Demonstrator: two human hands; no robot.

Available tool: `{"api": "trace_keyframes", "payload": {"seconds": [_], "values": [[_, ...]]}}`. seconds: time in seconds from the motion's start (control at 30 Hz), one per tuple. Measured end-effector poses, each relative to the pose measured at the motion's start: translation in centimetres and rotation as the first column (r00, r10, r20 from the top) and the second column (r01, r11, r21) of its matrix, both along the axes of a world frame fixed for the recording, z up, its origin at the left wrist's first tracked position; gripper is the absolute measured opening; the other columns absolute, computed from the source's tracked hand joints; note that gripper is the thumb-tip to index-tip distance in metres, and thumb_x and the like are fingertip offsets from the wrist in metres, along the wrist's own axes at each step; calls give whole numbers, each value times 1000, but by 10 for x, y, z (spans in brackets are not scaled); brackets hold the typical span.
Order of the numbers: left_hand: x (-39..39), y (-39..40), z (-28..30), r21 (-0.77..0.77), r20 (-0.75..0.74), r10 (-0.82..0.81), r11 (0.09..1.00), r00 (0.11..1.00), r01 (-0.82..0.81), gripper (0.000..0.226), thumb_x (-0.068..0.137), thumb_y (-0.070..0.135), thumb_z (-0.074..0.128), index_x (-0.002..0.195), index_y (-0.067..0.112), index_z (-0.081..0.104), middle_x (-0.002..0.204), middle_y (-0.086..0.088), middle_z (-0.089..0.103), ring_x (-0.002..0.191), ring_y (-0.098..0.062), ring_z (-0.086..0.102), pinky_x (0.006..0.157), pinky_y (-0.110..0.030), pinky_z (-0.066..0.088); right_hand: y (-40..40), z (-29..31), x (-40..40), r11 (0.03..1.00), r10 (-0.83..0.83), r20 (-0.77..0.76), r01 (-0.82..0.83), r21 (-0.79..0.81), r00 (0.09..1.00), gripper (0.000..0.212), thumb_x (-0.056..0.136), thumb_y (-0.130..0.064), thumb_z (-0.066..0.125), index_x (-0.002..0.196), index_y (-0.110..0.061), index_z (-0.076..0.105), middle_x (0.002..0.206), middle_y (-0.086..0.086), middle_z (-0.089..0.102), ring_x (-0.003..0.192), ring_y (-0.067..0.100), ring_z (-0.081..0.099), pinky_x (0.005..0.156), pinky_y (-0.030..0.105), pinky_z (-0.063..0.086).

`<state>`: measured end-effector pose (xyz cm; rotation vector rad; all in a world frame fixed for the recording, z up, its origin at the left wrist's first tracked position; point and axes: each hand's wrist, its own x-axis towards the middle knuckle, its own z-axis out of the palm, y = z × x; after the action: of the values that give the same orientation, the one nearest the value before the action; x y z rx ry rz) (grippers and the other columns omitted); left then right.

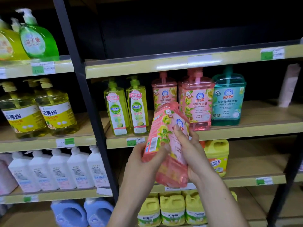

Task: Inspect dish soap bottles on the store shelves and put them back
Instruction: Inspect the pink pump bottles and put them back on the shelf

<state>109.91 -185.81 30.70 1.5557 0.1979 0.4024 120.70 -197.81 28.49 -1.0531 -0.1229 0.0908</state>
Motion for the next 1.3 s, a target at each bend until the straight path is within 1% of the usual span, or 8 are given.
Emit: {"api": "trace_keyframes", "payload": {"seconds": [0.1,0.2,0.3,0.47,0.6,1.0,1.13,1.3], "values": [[6,2,-5,-26,-42,-39,999,998,38,59,67,58,90,114,25,75,100,1,83,89,-31,82,76,-56,68,-6,0,-3,999,14,79,-10,-46,997,53,78,-59,88,112,-63,48,106,-11,82,95,14,81,72,42,68],[12,3,-8,-26,-53,-103,994,993,102,54,73,59,90,113,26,77,104,4,84,96,-21,81,80,-48,69,-11,4,-7,992,-2,196,27,-120,981,58,84,-54,85,123,-59,43,99,-31,76,90,-7,76,70,24,62],[15,3,-10,-50,-26,-146,988,989,145,51,79,58,90,117,27,78,108,5,84,97,-15,81,76,-34,68,-13,6,-11,988,-31,253,68,-139,967,56,90,-44,82,129,-55,43,111,-22,78,102,7,78,90,45,64],[19,3,-18,-190,25,-175,966,984,177,46,79,44,86,121,26,80,118,-11,82,108,-35,79,86,-68,63,-23,17,-21,965,10,368,87,-248,930,58,81,-61,76,128,-66,42,121,-28,74,109,5,75,99,49,60],[22,2,-23,-237,69,-180,953,981,191,47,81,41,85,124,21,79,122,-16,80,112,-41,77,94,-74,58,-28,20,-22,958,30,396,87,-274,918,61,82,-60,77,132,-65,43,119,-31,73,109,3,75,95,46,62],[30,32,-40,-166,197,-370,900,908,402,69,80,23,93,143,16,64,139,-23,70,128,-45,68,103,-58,58,-44,11,-9,950,121,445,27,-312,887,113,42,-48,109,142,-51,57,129,-12,75,114,14,76,82,36,66],[33,43,-47,-53,180,-426,896,887,441,70,77,-3,92,140,10,63,135,-27,71,125,-47,69,98,-50,61,-51,6,-5,903,227,486,5,-430,844,101,46,-37,110,137,-36,67,130,-1,76,117,22,74,89,47,65],[31,47,-55,134,92,-393,915,915,380,69,69,-6,99,127,21,75,123,-16,80,116,-37,76,95,-43,64,-55,-4,-8,851,305,519,16,-524,799,101,49,-33,109,139,-44,64,131,-4,76,123,17,71,98,35,59]]}}
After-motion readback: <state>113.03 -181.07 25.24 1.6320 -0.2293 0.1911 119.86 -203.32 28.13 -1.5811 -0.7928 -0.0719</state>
